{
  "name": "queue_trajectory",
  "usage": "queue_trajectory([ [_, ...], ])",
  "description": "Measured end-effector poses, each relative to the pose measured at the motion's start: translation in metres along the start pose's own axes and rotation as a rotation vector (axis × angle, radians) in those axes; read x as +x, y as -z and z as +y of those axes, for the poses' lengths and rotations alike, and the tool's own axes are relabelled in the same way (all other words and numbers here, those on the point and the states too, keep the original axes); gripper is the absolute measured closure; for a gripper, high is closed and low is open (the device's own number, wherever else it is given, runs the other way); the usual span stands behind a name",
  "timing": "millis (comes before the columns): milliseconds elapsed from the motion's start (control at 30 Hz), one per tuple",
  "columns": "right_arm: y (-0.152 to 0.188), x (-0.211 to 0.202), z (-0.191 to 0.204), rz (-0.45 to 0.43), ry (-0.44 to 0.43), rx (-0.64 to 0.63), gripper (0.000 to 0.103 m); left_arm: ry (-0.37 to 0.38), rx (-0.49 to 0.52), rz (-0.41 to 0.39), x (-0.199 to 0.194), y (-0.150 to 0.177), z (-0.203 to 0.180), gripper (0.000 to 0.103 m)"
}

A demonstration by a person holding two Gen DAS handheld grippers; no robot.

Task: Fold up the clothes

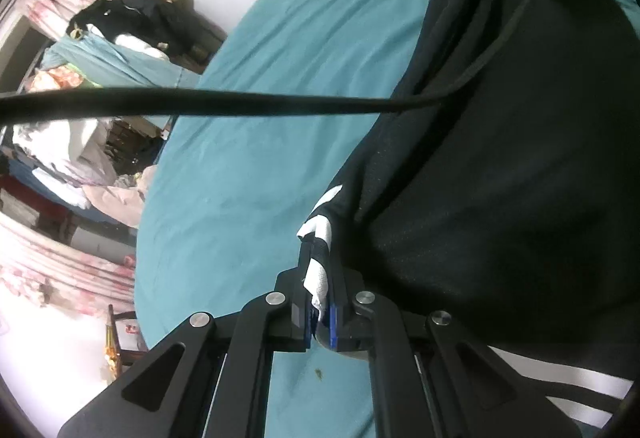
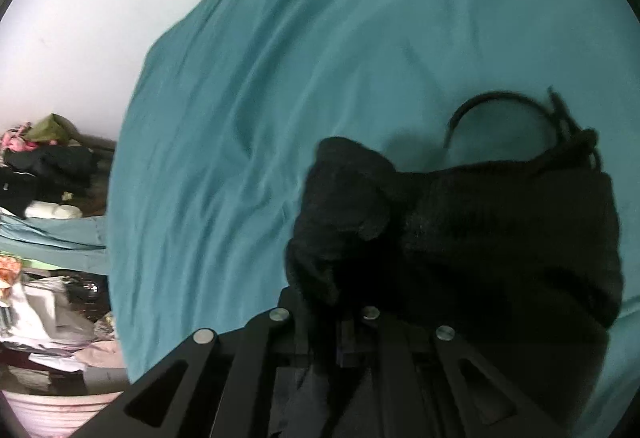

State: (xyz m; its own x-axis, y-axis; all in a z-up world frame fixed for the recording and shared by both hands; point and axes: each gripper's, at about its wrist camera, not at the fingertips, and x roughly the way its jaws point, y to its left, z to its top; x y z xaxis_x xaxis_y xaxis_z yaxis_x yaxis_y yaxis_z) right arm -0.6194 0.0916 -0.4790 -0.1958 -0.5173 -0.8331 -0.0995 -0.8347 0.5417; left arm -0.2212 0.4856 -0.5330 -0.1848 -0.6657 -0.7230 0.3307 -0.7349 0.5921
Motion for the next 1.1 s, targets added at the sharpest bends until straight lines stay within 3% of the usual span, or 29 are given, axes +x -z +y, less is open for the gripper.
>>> queue_trajectory([
  [367,0.005,0.013,-0.006,-0.011,0.052,-0.013,0.098,0.036,0.028,0.013,0.032,0.018,-0.016,0.097],
  [767,0.008,0.009,-0.009,-0.046,0.085,-0.026,0.098,-0.001,0.034,-0.027,0.055,0.025,-0.011,0.097],
  [900,0.009,0.01,-0.013,-0.05,0.092,-0.031,0.098,-0.004,0.091,-0.025,0.058,0.03,-0.034,0.096],
  [967,0.008,0.012,-0.016,-0.029,0.061,-0.03,0.087,-0.023,0.145,-0.062,0.053,0.036,-0.044,0.095],
  [1000,0.007,0.01,-0.014,-0.011,0.042,-0.046,0.081,-0.039,0.176,-0.088,0.049,0.04,-0.048,0.084],
  [1033,0.006,0.006,-0.009,0.03,0.018,-0.098,0.058,-0.061,0.202,-0.11,0.043,0.045,-0.049,0.073],
  [1067,0.005,0.001,-0.005,0.069,-0.004,-0.149,0.039,-0.066,0.217,-0.141,0.034,0.052,-0.047,0.045],
  [1100,0.007,-0.008,0.0,0.069,-0.005,-0.183,0.034,-0.047,0.23,-0.187,0.02,0.063,-0.042,0.023],
])
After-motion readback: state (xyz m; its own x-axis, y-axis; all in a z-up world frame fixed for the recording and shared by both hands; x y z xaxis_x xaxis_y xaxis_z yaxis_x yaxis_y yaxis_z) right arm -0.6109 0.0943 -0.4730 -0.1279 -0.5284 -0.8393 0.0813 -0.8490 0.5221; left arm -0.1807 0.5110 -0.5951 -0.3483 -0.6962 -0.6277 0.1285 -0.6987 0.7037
